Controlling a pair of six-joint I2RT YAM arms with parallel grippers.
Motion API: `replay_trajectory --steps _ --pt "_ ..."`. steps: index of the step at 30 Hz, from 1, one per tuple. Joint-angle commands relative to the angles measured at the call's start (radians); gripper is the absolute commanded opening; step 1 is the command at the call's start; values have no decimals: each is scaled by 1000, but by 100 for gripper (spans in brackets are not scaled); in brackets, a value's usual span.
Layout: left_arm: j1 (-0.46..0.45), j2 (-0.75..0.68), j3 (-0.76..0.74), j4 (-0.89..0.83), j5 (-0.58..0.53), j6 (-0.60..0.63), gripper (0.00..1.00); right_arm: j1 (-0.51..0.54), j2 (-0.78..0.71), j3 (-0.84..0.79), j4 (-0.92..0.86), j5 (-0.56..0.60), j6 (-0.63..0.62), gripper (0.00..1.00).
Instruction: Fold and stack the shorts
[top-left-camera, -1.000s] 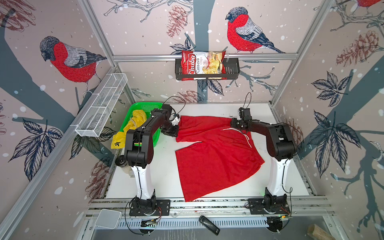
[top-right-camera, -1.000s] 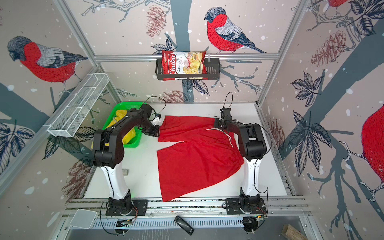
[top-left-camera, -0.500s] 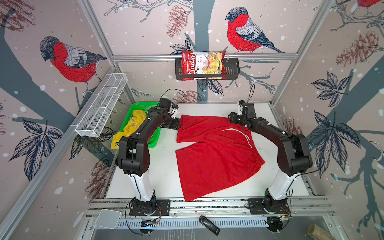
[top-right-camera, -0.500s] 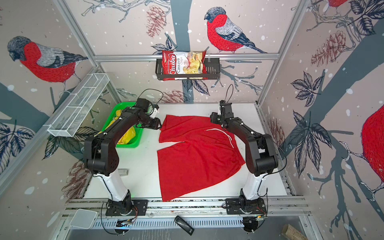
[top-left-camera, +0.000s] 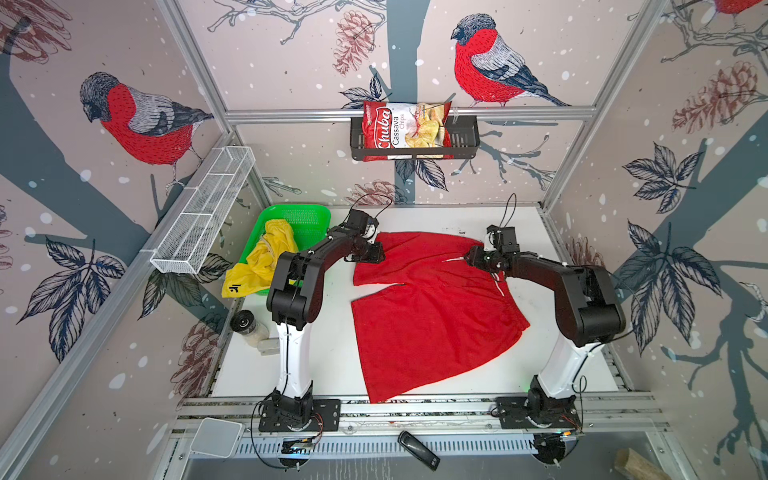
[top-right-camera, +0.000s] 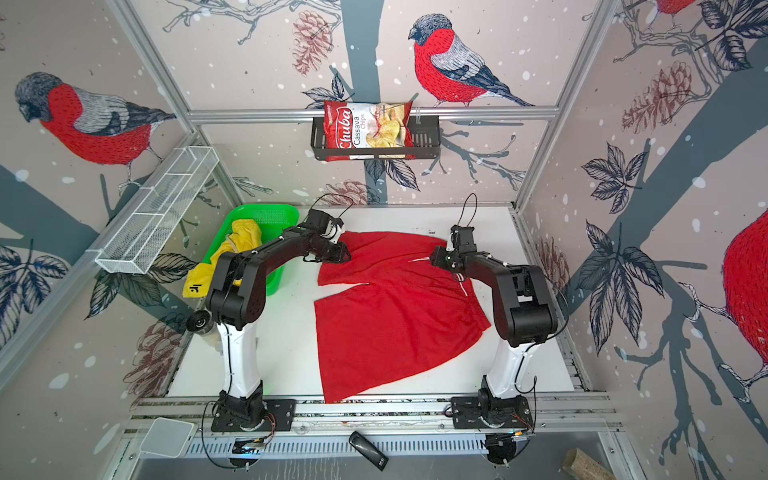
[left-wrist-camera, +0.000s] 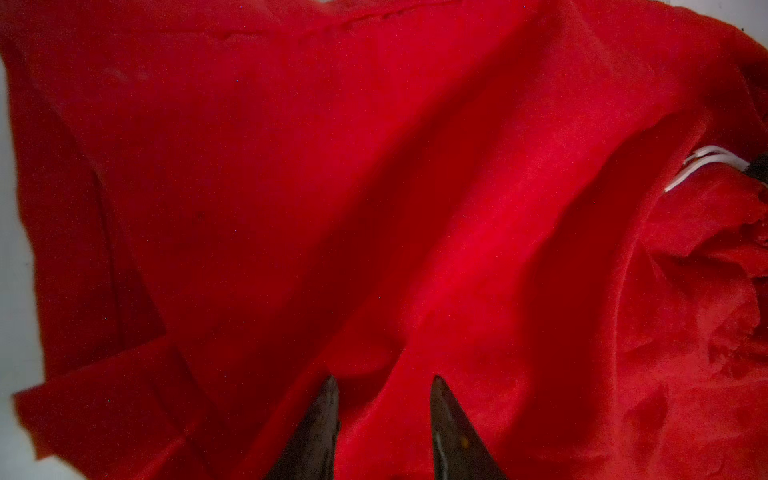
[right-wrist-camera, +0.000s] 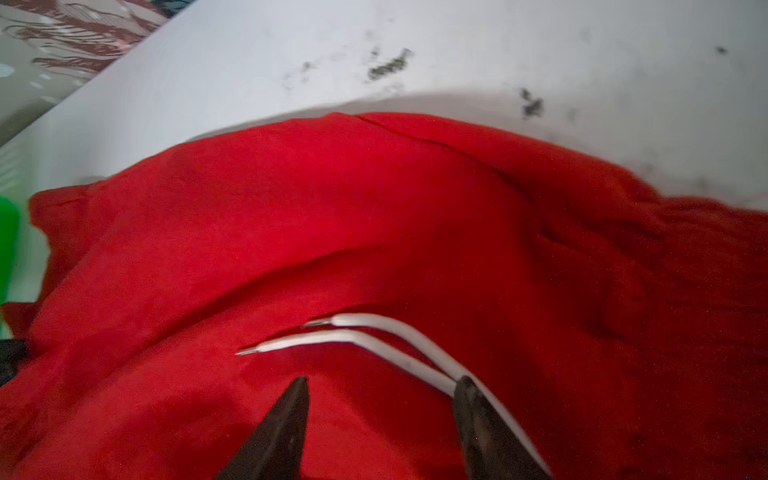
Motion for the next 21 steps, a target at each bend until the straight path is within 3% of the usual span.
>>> replay_trajectory --steps 1,5,10,16,21 --pt "-2 -28 -52 39 -20 -9 37 -43 41 4 1 34 25 58" --pt "4 -103 -117 97 18 -24 42 -100 61 26 -25 79 12 58" --pt "49 -156 -89 149 3 -65 46 -63 -77 45 -45 92 -54 59" --pt "86 -87 48 153 6 -74 46 170 -221 56 -12 114 -121 58" --pt "90 46 192 157 54 -104 50 390 -188 74 63 88 -116 57"
